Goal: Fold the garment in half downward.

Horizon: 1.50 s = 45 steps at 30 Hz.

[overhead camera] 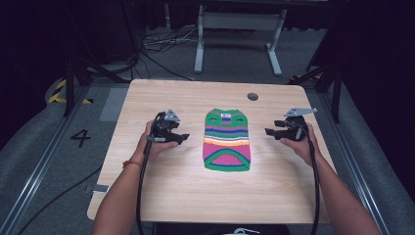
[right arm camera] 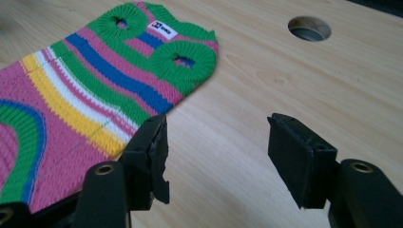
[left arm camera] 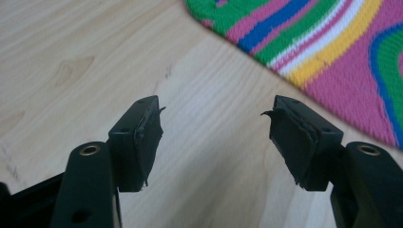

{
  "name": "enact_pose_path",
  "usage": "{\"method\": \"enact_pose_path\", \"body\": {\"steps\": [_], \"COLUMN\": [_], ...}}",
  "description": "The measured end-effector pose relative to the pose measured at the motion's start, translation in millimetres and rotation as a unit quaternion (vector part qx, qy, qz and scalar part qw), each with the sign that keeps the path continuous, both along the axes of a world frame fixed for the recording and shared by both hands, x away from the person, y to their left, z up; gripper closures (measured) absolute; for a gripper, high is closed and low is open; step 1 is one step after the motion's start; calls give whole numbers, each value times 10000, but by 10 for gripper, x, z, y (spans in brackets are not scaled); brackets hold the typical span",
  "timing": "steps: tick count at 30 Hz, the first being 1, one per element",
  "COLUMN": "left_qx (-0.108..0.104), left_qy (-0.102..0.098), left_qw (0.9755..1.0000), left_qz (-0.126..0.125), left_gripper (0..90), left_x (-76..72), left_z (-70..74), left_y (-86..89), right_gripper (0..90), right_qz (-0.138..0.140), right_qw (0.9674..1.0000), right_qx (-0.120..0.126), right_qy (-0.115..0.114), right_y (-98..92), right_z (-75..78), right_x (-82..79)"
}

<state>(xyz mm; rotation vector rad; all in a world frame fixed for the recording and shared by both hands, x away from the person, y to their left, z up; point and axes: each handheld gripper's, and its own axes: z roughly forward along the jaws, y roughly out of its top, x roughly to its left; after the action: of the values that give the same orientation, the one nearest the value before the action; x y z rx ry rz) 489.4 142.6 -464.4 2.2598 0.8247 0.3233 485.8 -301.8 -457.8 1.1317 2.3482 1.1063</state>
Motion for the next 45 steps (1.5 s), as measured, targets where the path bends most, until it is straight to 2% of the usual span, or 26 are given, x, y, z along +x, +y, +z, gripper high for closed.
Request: {"method": "enact_pose_path", "body": {"steps": [3, 4, 6, 10, 16, 18, 21, 24, 26, 27, 28, 31, 32, 35, 38, 40, 41, 45], "left_qx": [-32, -32, -114, -262, -224, -256, -121, -74, 101, 224, 260, 59, 46, -6, -219, -321, -354, -224], "left_qy": [-52, -52, -64, 42, 75, 71, -19, 32, 159, 127, 92, 164, 216, 169, 143, 110, 73, 99], "left_qw": [10000, 10000, 9999, 9993, 9993, 9990, 9984, 9989, 9990, 9989, 9989, 9990, 9990, 9990, 9980, 9969, 9959, 9942], "left_qz": [-10, -10, 84, 257, 299, 367, 556, 452, 404, 391, 387, 400, 392, 423, 569, 714, 826, 1049], "left_gripper": [357, 368, 371, 384, 388, 387, 394, 391, 379, 380, 380, 399, 397, 367, 359, 359, 359, 362], "left_x": [153, 153, 278, 495, 725, 778, 810, 807, 796, 786, 765, 739, 742, 767, 810, 850, 880, 944], "left_z": [44, 44, 49, 22, -46, -77, -146, -222, -304, -330, -351, -375, -372, -361, -323, -289, -273, -293], "left_y": [-109, -109, -162, -270, -501, -587, -737, -850, -917, -936, -944, -909, -894, -853, -812, -794, -791, -825], "right_gripper": [401, 401, 403, 411, 425, 439, 432, 433, 432, 436, 433, 438, 436, 433, 441, 455, 454, 481], "right_qz": [45, 45, 46, 26, 7, -30, 15, 90, 129, 139, 121, 124, 118, 140, 108, 80, 49, -89], "right_qw": [10000, 10000, 9999, 9999, 9996, 9998, 9991, 9988, 9985, 9982, 9981, 9979, 9977, 9980, 9992, 9992, 9991, 9993], "right_qx": [-36, -36, -100, -102, -263, -145, -360, -416, -427, -475, -507, -571, -597, -564, -328, -377, -398, -339], "right_qy": [-3, -3, 0, 90, 124, 102, 217, 244, 312, 341, 338, 270, 282, 264, 204, 86, 108, 124], "right_y": [118, 118, 203, 349, 546, 579, 674, 758, 807, 827, 838, 842, 841, 826, 804, 804, 806, 817], "right_z": [28, 28, 27, -10, -94, -116, -226, -323, -371, -390, -402, -408, -413, -403, -355, -333, -329, -326], "right_x": [136, 136, 250, 437, 640, 681, 734, 749, 750, 747, 746, 723, 713, 721, 760, 784, 806, 892]}}
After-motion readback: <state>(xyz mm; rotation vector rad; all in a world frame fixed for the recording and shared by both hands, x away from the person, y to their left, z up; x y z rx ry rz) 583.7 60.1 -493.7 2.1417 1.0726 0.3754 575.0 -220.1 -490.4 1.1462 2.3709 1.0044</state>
